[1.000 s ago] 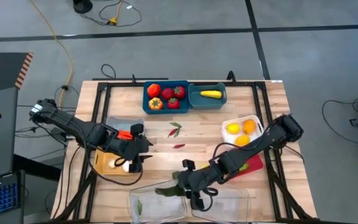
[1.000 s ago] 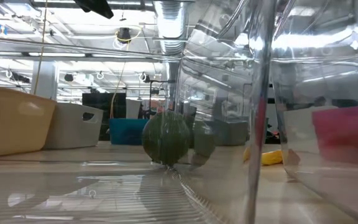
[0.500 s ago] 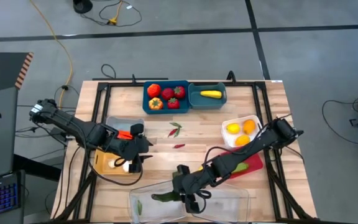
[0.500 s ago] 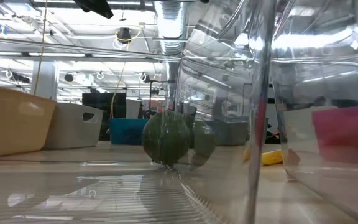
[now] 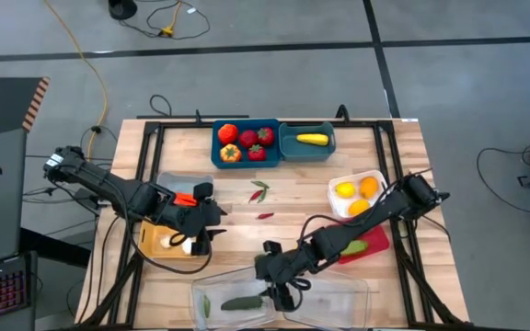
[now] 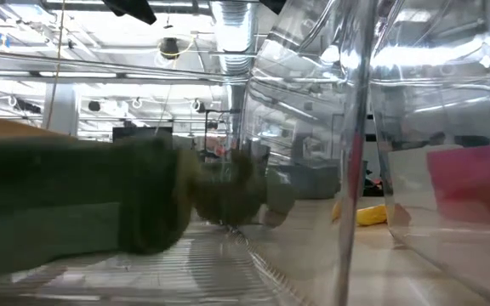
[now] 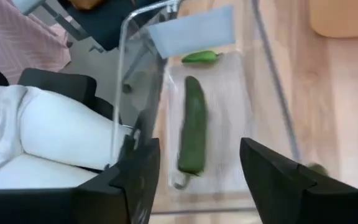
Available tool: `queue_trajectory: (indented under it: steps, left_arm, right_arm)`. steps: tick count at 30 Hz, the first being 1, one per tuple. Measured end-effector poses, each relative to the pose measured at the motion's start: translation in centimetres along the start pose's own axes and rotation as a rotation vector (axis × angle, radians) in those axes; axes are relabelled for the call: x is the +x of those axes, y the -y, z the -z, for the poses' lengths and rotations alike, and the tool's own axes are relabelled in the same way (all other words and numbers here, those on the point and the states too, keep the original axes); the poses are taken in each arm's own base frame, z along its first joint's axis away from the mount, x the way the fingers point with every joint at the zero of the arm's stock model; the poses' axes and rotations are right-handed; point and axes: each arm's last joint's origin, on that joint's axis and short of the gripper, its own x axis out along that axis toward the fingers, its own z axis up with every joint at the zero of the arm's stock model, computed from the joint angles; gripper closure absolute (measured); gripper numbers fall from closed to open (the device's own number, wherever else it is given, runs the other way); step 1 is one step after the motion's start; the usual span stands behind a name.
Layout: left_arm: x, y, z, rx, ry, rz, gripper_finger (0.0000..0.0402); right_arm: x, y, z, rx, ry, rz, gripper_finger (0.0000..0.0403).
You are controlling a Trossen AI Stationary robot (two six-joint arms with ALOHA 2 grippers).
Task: Sort produce into baskets
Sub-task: Put the red chili into the bottom left transparent bin
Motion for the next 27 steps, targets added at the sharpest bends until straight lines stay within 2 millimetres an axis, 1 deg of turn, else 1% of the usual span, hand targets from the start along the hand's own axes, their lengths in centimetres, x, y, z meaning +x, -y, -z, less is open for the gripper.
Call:
queue_trajectory:
  steps: [3,7,11,15,18,21,24,27]
  left_arm:
    - [0.1,-0.2,-0.3,-0.015,0.021,-0.003,0.0207]
    - [0.4,-1.1,-0.9,-0.061,0.062,-0.020,0.0207]
    - [0.9,-2.7,-1.7,-0.125,0.095,-0.022,0.0207]
    - [2.2,-4.6,-2.3,-0.131,0.091,-0.016,0.0207]
    - [4.2,-5.9,-2.8,-0.134,0.083,-0.008,0.0207]
    - [7.0,-6.8,-2.7,-0.129,0.028,-0.002,0.0207]
    - [9.5,-7.2,-2.5,-0.110,-0.017,0.009,0.0207]
    - [12.3,-7.3,-2.1,-0.095,-0.059,0.029,0.0207]
  right_arm:
    - [-0.8,0.6,-0.3,0.020,-0.022,0.012,0.0157]
    - [-2.9,1.3,-0.4,0.018,-0.081,0.048,0.0167]
    - [-5.6,1.4,-0.5,-0.080,-0.128,0.075,0.0173]
    - [-8.3,1.5,-0.5,-0.117,-0.130,0.184,0.0174]
    - [-9.6,2.0,-0.1,-0.143,-0.167,0.297,0.0174]
    - [-10.2,2.4,0.3,-0.154,-0.218,0.354,0.0174]
    - [-10.3,2.9,0.9,-0.161,-0.268,0.378,0.0175]
    - [-9.9,3.9,2.1,-0.146,-0.315,0.403,0.0175]
